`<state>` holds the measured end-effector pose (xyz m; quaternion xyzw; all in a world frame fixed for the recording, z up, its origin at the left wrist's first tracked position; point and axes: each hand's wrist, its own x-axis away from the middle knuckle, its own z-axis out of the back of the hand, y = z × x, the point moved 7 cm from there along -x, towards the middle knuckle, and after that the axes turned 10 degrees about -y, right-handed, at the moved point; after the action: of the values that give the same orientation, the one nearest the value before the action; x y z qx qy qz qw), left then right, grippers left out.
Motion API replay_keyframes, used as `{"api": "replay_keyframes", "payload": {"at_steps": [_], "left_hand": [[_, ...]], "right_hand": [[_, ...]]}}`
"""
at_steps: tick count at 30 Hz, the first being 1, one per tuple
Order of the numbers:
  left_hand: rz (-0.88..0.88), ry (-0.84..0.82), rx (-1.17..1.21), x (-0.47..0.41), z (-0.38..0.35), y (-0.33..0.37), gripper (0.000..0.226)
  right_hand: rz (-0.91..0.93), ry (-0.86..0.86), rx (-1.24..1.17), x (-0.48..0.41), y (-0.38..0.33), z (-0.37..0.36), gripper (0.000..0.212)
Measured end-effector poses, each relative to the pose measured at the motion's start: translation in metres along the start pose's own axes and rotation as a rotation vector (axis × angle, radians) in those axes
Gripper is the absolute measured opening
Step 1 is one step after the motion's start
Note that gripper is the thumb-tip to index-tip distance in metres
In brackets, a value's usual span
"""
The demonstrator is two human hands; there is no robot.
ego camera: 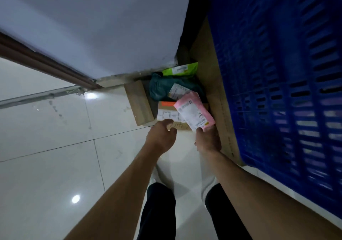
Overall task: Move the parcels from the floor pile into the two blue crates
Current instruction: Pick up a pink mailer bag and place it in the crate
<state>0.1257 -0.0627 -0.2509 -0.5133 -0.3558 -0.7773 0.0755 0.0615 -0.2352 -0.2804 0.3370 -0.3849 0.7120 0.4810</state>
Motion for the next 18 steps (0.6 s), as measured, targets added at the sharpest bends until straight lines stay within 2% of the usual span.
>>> {"api": "replay_keyframes", "payload": {"at_steps": [3, 7, 11, 15, 18], "left_hand": [[-0.098, 0.066, -0.122, -0.056, -0.002, 0.002, 0.048], [-0.222, 0.167, -0.228, -0.114, 0.000, 0.014, 0.051], [-0.232, 0.183, -0.337, -0.150, -0.010, 0.024, 0.061], [-0.266, 0.195, -0.443, -0.162, -0.022, 0.037, 0.047], [-0.281, 0.191, -0.336, -0.156, -0.024, 0.043, 0.038]], "right_hand": [[-0.045, 0.128, -0.109, -0.040, 0.004, -0.004, 0.064], [-0.086, 0.181, -0.300, -0.084, 0.015, -0.024, 0.101], [-0.142, 0.187, -0.293, -0.112, 0.030, -0.028, 0.095], [-0.118, 0.201, -0.309, -0.119, 0.036, -0.032, 0.102], [-0.122, 0.202, -0.300, -0.120, 0.037, -0.031, 0.104]]}}
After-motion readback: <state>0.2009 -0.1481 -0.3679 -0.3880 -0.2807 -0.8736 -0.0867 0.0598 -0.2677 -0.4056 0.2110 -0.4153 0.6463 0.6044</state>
